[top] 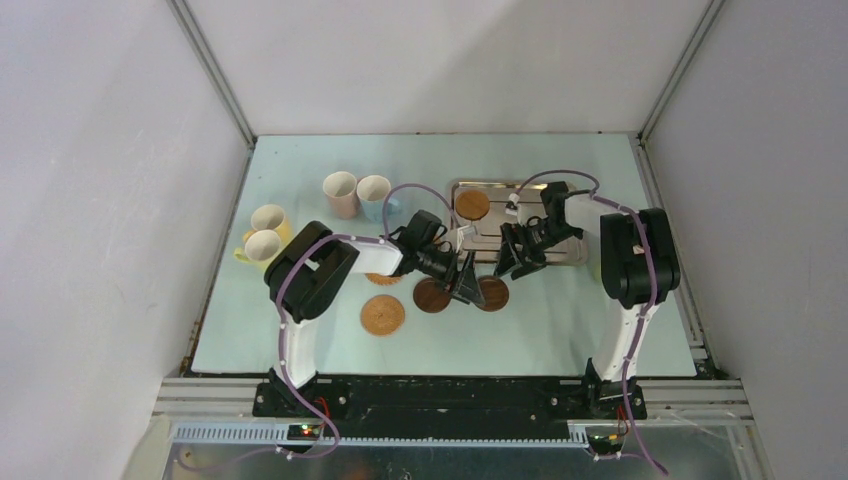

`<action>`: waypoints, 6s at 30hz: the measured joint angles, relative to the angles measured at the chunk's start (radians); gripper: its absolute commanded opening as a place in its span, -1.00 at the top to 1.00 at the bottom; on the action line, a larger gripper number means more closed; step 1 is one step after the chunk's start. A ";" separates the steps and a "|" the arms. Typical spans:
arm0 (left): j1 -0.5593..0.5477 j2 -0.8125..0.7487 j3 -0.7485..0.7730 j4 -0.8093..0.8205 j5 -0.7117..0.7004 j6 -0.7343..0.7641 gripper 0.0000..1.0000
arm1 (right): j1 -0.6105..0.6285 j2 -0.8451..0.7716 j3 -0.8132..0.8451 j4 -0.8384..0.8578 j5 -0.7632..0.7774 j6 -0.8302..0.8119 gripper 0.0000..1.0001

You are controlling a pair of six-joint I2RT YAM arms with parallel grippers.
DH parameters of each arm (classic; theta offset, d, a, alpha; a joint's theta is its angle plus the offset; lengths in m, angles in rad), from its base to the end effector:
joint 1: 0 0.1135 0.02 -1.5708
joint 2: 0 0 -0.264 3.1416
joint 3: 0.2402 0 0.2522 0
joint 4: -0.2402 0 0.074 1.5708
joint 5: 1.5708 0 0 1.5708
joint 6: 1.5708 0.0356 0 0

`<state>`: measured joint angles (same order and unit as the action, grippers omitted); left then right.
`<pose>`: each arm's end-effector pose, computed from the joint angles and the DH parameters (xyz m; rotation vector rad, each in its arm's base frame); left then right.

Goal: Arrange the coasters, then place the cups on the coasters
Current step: Pick up the coaster from the center of the board, then place the coaster on the tray, then pick up the coaster from the center of the board.

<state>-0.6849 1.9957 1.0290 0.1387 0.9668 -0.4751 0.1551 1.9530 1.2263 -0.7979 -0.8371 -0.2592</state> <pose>0.2766 -0.2638 0.1171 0.7828 2.4730 -1.6583 0.3377 0.0796 0.1428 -0.6029 2.7293 1.2382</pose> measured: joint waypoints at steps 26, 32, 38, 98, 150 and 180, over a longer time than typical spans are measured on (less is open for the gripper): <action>-0.027 0.034 0.035 -0.046 0.038 -0.093 -0.97 | 0.010 0.079 0.007 -0.065 -0.138 -0.029 -0.44; -0.027 0.037 0.045 -0.067 0.032 -0.102 -0.97 | -0.030 0.114 0.029 -0.144 -0.248 -0.145 -0.40; -0.027 0.035 0.047 -0.096 0.031 -0.102 -0.97 | -0.023 0.114 0.067 -0.235 -0.333 -0.249 -0.34; 0.746 -0.446 0.036 -0.858 -0.241 0.708 -0.97 | -0.172 0.284 0.576 0.146 0.246 0.362 0.71; 0.210 -0.138 0.112 -0.904 -0.185 0.786 -0.97 | 0.256 -0.119 0.108 -0.113 -0.038 -0.036 -0.97; 0.156 -0.188 0.027 -0.642 -0.197 0.622 -0.97 | 0.258 0.226 0.300 -0.019 -0.023 0.201 -0.30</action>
<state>-0.5285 1.8072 1.0561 -0.5030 0.7700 0.1471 0.4129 2.1792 1.5265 -0.8169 -0.8597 -0.0586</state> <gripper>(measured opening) 0.983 0.680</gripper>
